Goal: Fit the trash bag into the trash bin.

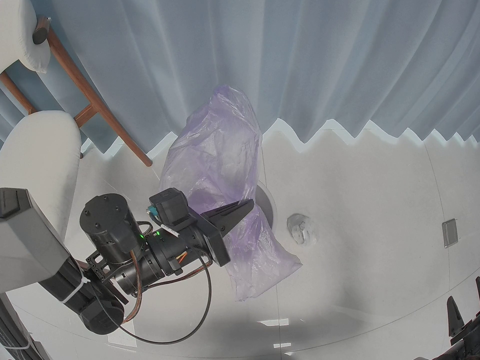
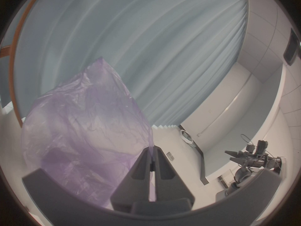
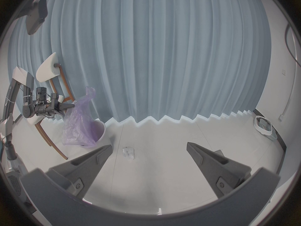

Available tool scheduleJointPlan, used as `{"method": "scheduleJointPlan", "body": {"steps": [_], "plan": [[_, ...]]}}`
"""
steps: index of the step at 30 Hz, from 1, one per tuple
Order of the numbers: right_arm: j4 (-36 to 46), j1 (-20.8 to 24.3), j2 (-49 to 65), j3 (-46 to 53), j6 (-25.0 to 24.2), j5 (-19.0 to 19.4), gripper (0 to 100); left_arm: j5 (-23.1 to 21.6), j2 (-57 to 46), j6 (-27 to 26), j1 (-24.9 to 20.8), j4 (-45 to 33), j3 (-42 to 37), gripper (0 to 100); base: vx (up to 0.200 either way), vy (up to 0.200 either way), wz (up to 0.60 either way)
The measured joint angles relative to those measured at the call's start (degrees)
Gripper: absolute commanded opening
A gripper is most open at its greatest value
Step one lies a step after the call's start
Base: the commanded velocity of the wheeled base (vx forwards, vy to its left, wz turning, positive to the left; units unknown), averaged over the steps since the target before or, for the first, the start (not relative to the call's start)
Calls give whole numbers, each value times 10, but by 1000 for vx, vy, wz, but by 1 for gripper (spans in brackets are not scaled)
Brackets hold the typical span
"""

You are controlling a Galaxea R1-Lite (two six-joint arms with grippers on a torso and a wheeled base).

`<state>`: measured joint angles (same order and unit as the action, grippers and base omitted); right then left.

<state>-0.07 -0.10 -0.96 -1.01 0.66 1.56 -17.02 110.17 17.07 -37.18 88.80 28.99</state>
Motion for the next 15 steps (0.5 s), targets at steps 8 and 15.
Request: {"method": "scheduleJointPlan", "body": {"steps": [8,15], "plan": [[0,0,0,0,0,4,100,90,4,-2,-15,-17,5,0,0,0,0],[0,0,0,0,2,6,100,129,-30,63,-21,-141,35,0,0,0,0]]}}
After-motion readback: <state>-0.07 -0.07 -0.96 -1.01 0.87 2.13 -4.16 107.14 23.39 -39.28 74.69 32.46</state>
